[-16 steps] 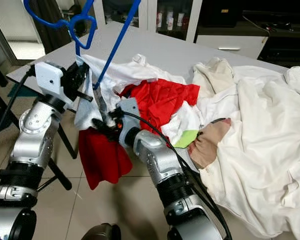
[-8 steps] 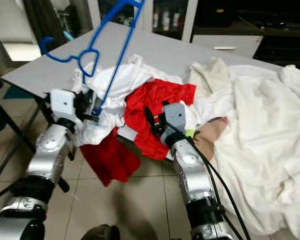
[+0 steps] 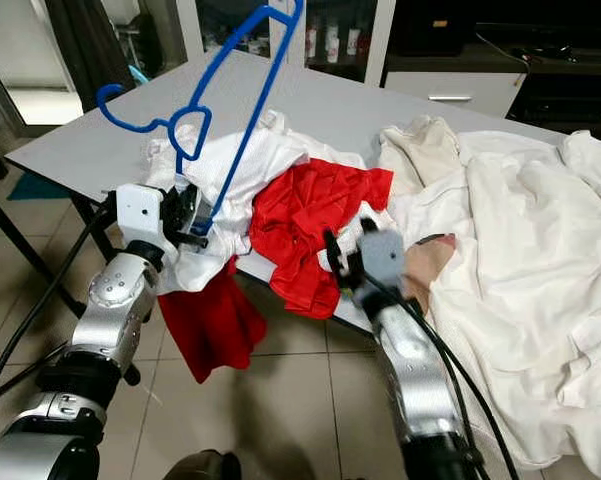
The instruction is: Hang hanger
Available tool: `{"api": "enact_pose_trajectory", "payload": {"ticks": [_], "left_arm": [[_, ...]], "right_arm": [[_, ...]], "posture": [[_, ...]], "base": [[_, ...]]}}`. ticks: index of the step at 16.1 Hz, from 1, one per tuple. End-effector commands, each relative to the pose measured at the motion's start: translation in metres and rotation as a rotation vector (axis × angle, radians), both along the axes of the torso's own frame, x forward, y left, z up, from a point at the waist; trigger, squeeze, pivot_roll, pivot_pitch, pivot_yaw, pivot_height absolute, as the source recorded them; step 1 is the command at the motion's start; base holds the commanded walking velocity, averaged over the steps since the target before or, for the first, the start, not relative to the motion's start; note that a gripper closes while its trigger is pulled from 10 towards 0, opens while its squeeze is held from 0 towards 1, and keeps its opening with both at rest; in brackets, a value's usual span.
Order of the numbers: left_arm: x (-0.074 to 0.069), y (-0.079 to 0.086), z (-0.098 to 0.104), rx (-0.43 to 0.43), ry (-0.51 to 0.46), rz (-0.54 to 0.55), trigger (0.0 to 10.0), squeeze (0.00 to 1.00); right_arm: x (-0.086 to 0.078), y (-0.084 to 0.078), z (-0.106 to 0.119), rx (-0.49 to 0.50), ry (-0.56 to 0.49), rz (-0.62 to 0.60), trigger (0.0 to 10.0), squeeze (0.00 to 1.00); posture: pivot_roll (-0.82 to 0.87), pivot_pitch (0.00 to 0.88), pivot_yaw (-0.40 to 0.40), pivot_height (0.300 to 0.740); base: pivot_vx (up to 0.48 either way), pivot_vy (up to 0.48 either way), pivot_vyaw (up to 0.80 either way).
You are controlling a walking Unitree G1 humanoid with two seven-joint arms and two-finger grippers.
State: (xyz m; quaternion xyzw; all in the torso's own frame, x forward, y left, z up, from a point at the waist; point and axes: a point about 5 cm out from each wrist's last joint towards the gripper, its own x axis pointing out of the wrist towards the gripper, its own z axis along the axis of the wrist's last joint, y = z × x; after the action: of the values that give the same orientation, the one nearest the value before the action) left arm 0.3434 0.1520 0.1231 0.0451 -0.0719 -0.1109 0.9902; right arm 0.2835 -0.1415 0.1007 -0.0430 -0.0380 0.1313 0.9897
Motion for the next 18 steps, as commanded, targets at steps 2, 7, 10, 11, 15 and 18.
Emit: {"api": "enact_pose_trajectory", "payload": {"ticks": [2, 7, 10, 11, 15, 18], "left_arm": [[-0.008, -0.006, -0.012, 0.024, 0.032, -0.025, 10.0, 0.00], [-0.021, -0.017, -0.021, -0.014, 0.029, 0.003, 10.0, 0.00], [-0.027, -0.020, -0.022, -0.024, 0.017, 0.005, 10.0, 0.00], [-0.027, -0.020, -0.023, -0.018, 0.016, 0.012, 10.0, 0.00], [-0.026, -0.021, -0.021, -0.017, 0.012, 0.015, 10.0, 0.00], [-0.024, -0.024, -0.018, -0.011, 0.003, 0.003, 10.0, 0.00]], "right_arm": [[-0.002, 0.000, 0.003, -0.025, -0.027, 0.009, 10.0, 0.00], [-0.001, 0.000, 0.010, -0.027, -0.075, 0.003, 10.0, 0.00], [-0.003, 0.000, 0.013, -0.070, -0.122, 0.016, 10.0, 0.00], [-0.002, 0.001, 0.014, -0.078, -0.131, 0.013, 10.0, 0.00], [-0.001, 0.004, 0.015, -0.077, -0.137, 0.009, 10.0, 0.00], [0.001, 0.004, 0.016, -0.072, -0.140, 0.004, 10.0, 0.00]], "posture": [[0.11, 0.000, 0.052, 0.740], [0.12, 0.000, 0.038, 0.740], [0.12, 0.000, 0.033, 0.740], [0.12, 0.000, 0.026, 0.740], [0.12, 0.000, 0.024, 0.740], [0.12, 0.000, 0.026, 0.740]], "base": [[0.000, 0.000, 0.00], [0.000, 0.000, 0.00], [0.000, 0.000, 0.00], [0.000, 0.000, 0.00], [0.000, 0.000, 0.00], [0.000, 0.000, 0.00]]}}
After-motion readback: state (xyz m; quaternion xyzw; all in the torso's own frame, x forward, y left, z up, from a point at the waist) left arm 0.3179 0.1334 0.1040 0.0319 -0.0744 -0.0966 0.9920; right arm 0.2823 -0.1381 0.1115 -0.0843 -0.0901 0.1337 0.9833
